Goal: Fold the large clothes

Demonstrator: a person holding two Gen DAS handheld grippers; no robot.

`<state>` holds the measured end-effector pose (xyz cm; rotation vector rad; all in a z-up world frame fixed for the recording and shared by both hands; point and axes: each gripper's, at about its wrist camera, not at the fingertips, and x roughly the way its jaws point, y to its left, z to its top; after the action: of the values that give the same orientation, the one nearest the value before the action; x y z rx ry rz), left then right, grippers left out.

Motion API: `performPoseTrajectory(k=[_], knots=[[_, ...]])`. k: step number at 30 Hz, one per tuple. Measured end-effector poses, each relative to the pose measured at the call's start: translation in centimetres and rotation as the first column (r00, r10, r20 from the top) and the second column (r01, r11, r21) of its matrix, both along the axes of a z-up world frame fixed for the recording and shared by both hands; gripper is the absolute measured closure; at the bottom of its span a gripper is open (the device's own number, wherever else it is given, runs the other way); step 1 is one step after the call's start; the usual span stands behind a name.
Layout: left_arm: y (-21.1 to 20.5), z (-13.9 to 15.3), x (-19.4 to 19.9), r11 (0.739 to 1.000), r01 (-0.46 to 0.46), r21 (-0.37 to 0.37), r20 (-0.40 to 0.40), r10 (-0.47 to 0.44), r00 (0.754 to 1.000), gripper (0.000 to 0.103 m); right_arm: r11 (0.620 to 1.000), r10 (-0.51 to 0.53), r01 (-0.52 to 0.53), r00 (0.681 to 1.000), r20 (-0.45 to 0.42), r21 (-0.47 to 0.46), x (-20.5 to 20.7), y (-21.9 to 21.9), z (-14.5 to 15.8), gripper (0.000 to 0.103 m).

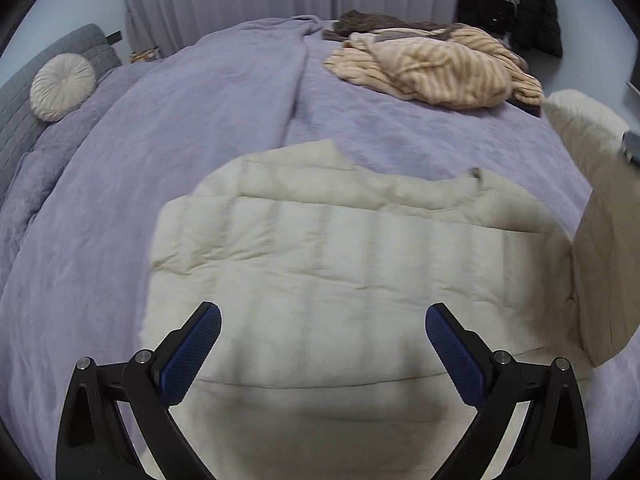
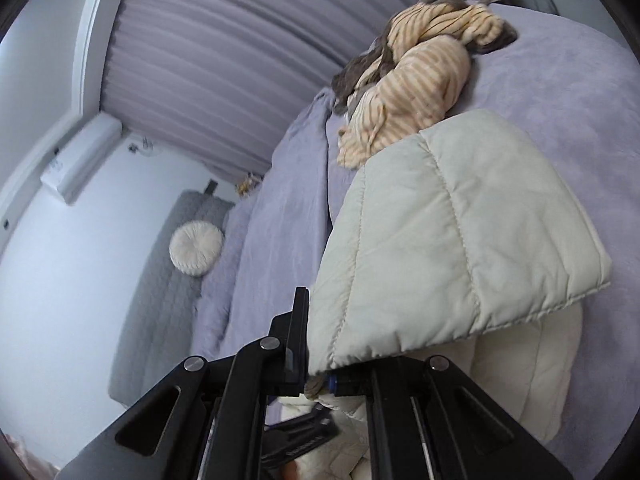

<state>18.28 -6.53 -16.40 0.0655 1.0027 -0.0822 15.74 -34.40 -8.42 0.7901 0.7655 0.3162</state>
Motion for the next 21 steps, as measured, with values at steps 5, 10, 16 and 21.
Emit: performPoseTrajectory(k=[5, 10, 16, 21], knots=[[6.8, -1.6, 0.7, 0.996, -0.088, 0.023, -0.035, 0.088, 0.995, 0.0, 0.97, 0.137, -0.164, 0.978, -0.156, -0.182, 4.0, 9.6, -5.8, 0.095], [8.9, -3.0, 0.9, 0.994, -0.107, -0.017, -0.066, 0.105, 0.992, 0.0, 0.965, 0.098, -0.164, 0.948, -0.302, -0.204, 4.9, 12.0, -11.4, 0.071], [8.3, -2.8, 1.3, 0.986, -0.056, -0.154, -0.066, 0.047, 0.997, 0.0, 0.963, 0.095, -0.167, 0.944, -0.316, -0.209, 3.8, 12.6, -11.5, 0.022], [7.1, -3.1, 2.4, 0.961, 0.007, -0.277, -0.111, -0.039, 0.993, 0.0, 0.958, 0.036, -0.112, 0.96, -0.277, -0.263, 0.7, 11.9, -8.0, 0.022]])
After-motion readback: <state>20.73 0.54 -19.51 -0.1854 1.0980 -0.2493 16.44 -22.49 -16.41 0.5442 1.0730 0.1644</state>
